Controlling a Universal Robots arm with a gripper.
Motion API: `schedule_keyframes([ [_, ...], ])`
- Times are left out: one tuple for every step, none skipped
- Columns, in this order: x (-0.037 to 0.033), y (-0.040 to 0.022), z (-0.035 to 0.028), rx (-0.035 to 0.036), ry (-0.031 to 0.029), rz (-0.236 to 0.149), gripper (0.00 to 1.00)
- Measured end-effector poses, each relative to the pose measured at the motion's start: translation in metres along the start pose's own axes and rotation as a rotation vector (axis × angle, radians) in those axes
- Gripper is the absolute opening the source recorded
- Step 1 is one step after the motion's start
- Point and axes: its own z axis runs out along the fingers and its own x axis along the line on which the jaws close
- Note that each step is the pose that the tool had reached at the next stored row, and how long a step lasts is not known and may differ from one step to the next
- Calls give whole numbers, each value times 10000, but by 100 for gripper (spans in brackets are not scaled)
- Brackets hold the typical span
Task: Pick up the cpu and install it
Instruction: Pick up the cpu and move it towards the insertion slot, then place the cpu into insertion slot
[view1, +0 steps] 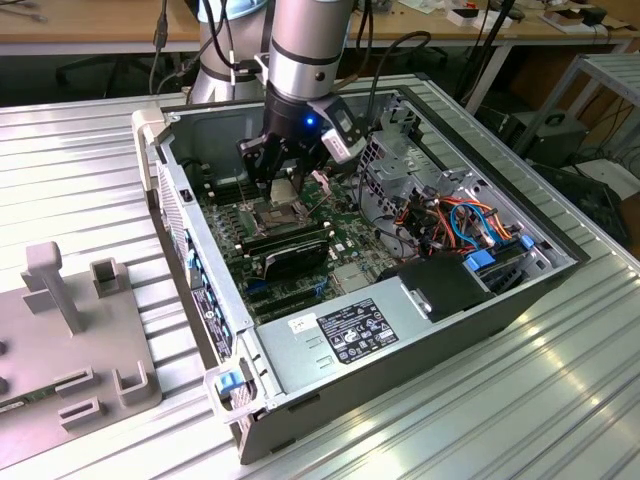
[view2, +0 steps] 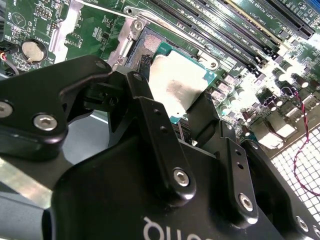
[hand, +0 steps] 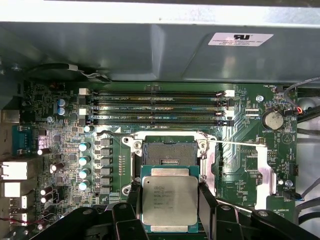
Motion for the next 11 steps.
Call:
schedule_keyframes([
  [0, -1, 16, 0, 0, 0, 55],
  [1, -1, 35, 0, 0, 0, 55],
  [1, -1, 36, -1, 0, 0, 55],
  [1, -1, 36, -1, 0, 0, 55],
  [1, -1, 36, -1, 0, -1, 55],
  [1, -1, 36, 0, 0, 0, 55],
  [1, -1, 37, 0, 0, 0, 55],
  [1, -1, 37, 0, 0, 0, 55],
  [1, -1, 37, 0, 0, 0, 55],
  [1, -1, 37, -1, 0, 0, 55],
  [1, -1, 37, -1, 0, -1, 55],
])
